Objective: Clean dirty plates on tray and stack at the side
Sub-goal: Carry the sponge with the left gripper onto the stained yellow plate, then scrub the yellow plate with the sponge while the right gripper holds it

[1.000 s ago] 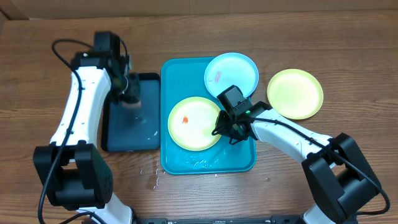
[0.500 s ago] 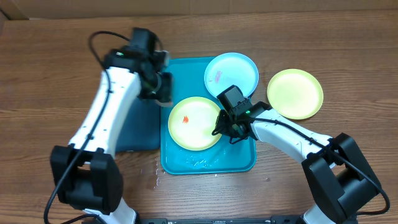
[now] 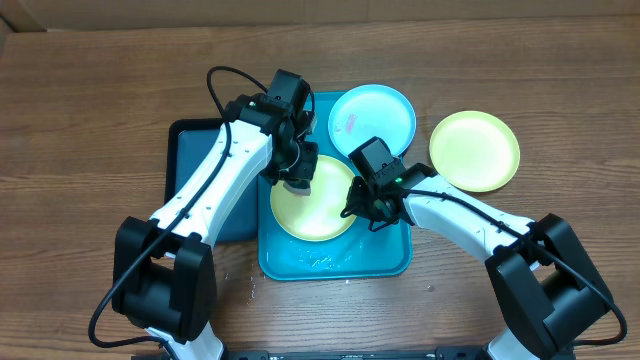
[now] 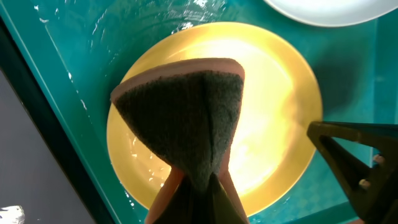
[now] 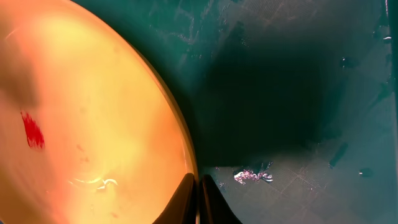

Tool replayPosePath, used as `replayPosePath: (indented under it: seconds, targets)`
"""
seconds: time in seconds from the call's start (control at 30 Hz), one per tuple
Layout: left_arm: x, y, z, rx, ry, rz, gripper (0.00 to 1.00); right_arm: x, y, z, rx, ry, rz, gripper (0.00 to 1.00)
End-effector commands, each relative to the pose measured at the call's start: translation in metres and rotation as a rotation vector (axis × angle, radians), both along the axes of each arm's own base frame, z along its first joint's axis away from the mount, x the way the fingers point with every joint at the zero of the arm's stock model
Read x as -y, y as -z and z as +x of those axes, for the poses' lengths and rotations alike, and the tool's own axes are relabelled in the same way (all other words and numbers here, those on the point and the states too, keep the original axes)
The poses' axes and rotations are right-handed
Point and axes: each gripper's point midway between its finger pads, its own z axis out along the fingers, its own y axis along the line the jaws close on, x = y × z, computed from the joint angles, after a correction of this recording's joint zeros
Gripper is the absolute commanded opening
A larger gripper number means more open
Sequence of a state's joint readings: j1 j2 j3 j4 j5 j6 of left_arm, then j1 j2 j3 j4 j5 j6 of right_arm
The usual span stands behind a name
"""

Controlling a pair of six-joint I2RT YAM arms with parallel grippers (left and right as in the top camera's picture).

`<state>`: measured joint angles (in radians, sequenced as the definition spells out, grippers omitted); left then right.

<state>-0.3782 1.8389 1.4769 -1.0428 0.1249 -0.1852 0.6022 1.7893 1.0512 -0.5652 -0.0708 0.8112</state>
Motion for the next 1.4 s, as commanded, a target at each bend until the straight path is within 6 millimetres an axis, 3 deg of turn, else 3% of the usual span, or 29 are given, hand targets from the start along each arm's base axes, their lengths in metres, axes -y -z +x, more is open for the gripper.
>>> replayPosePath:
  seconds: [0.0, 0.8, 1.0, 1.17, 1.37]
  targets:
    - [-0.007, 0.016, -0.003, -0.026, -0.016, 0.049, 0.04, 0.003, 0.003, 0.001, 0.005, 0.007, -0.017, 0.04]
    - [-0.013, 0.089, -0.018, -0.190, 0.007, 0.121, 0.04, 0.004, 0.003, 0.001, 0.004, 0.007, -0.017, 0.04]
    - [0.000, 0.109, -0.032, -0.288, 0.022, 0.051, 0.04, 0.003, 0.003, 0.001, 0.004, 0.007, -0.017, 0.04]
    - [0.032, 0.103, -0.047, -0.361, 0.120, -0.153, 0.04, 0.003, 0.003, 0.001, 0.004, 0.007, -0.017, 0.04]
    - [0.042, 0.086, -0.050, -0.383, 0.162, -0.281, 0.04, 0.004, 0.003, 0.001, 0.004, 0.007, -0.017, 0.04]
